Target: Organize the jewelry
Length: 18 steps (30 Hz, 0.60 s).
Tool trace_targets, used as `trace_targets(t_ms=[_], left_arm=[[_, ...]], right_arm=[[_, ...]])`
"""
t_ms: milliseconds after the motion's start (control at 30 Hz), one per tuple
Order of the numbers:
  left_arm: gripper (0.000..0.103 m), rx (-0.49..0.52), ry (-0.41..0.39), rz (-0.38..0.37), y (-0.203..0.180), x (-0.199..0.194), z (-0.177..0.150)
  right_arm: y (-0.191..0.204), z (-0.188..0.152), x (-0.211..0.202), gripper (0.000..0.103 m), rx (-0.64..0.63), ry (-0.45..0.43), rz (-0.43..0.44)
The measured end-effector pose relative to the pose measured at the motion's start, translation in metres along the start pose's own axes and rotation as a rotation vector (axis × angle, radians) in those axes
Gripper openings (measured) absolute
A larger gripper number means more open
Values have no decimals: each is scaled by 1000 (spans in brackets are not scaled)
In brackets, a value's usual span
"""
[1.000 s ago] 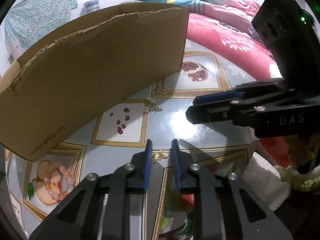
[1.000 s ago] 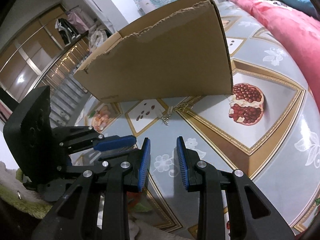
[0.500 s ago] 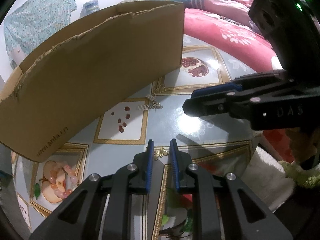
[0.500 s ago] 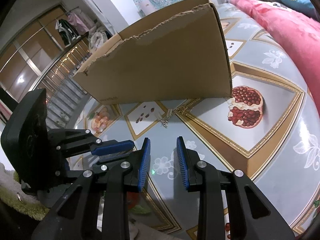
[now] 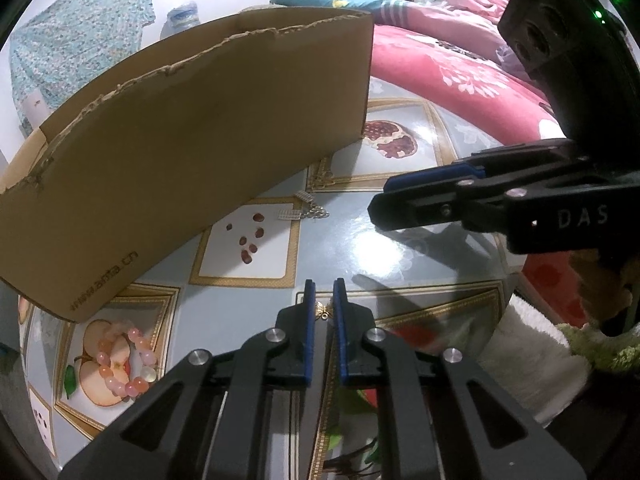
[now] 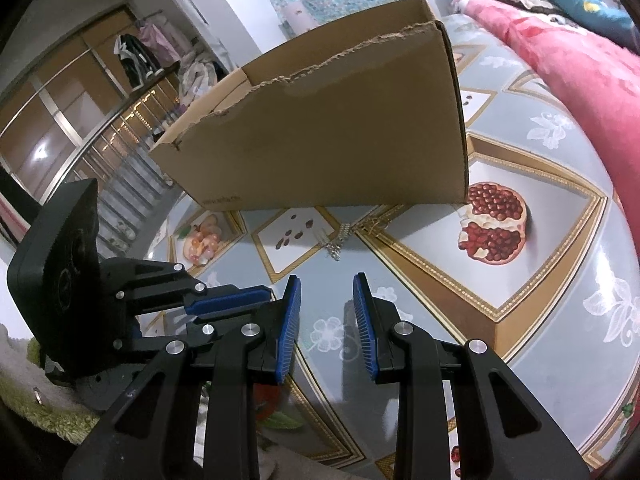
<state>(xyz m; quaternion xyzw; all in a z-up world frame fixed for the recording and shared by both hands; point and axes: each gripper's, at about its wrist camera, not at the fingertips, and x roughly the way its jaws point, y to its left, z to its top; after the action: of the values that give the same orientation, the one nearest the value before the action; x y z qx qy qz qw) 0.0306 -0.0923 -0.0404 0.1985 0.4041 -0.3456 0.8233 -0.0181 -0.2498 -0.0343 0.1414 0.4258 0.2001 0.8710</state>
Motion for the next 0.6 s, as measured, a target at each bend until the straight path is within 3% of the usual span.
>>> trace_targets(t_ms=[600], left_arm=[[8, -52, -46, 58, 24, -7, 2]], right_arm=[[20, 7, 11, 26, -112, -4, -63]])
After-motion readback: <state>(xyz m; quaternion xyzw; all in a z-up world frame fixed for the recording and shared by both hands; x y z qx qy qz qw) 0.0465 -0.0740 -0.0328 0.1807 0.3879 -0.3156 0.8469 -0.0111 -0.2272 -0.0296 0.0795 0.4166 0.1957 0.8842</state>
